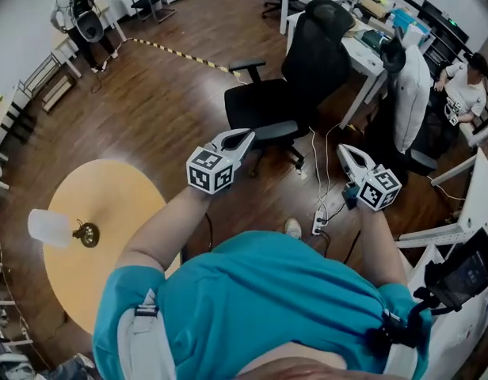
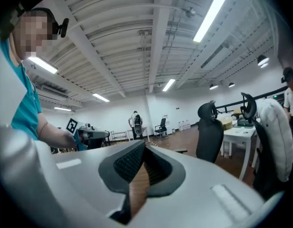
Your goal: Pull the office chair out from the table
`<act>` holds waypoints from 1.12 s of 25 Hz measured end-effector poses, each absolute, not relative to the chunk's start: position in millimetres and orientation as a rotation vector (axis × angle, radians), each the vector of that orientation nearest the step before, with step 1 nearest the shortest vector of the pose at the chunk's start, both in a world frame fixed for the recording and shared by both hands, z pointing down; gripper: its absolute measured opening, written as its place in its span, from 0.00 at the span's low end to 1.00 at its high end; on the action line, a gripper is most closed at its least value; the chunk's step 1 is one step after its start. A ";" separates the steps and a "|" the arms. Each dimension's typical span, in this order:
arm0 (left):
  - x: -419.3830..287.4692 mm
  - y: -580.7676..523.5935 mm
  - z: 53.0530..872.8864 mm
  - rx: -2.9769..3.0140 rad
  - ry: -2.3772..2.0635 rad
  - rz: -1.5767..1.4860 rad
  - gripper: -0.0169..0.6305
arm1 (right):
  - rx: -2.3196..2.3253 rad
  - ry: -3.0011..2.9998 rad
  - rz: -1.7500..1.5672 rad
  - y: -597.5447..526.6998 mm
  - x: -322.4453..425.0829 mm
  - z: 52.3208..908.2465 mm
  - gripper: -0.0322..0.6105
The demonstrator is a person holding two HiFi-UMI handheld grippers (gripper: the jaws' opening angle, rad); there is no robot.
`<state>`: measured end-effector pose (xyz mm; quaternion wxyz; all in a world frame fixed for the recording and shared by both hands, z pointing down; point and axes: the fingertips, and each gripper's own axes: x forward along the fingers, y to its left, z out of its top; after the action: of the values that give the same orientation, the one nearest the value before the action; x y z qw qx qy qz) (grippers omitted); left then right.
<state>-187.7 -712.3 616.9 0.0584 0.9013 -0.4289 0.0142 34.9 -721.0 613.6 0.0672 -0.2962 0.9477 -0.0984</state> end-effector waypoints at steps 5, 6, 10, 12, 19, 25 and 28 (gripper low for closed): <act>-223.2 -636.1 601.4 2.707 -1.345 -0.010 0.07 | -0.765 2.944 -0.269 -667.4 -16.1 610.9 0.05; -227.0 -613.2 591.3 2.711 -1.351 -0.022 0.07 | -0.743 2.954 -0.259 -652.1 -20.7 599.2 0.05; -248.6 -503.1 578.7 2.755 -1.369 0.006 0.07 | -0.719 2.953 -0.254 -580.4 -34.6 577.3 0.05; -257.4 -458.5 582.2 2.747 -1.394 0.002 0.07 | -0.706 2.958 -0.259 -551.1 -33.7 580.0 0.05; -235.1 -369.0 581.0 2.613 -1.450 -0.195 0.07 | -0.650 3.012 -0.231 -475.4 18.9 597.5 0.05; -183.2 -336.6 599.3 2.573 -1.418 -0.163 0.07 | -0.629 2.997 -0.297 -446.6 43.7 621.6 0.05; -183.7 -297.8 594.8 2.571 -1.446 -0.138 0.07 | -0.572 3.018 -0.283 -411.3 31.1 617.4 0.05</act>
<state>-183.7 -297.8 594.8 0.0940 0.8668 -0.4875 -0.0466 31.1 -411.3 617.4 0.0283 -0.1854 0.9780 -0.0917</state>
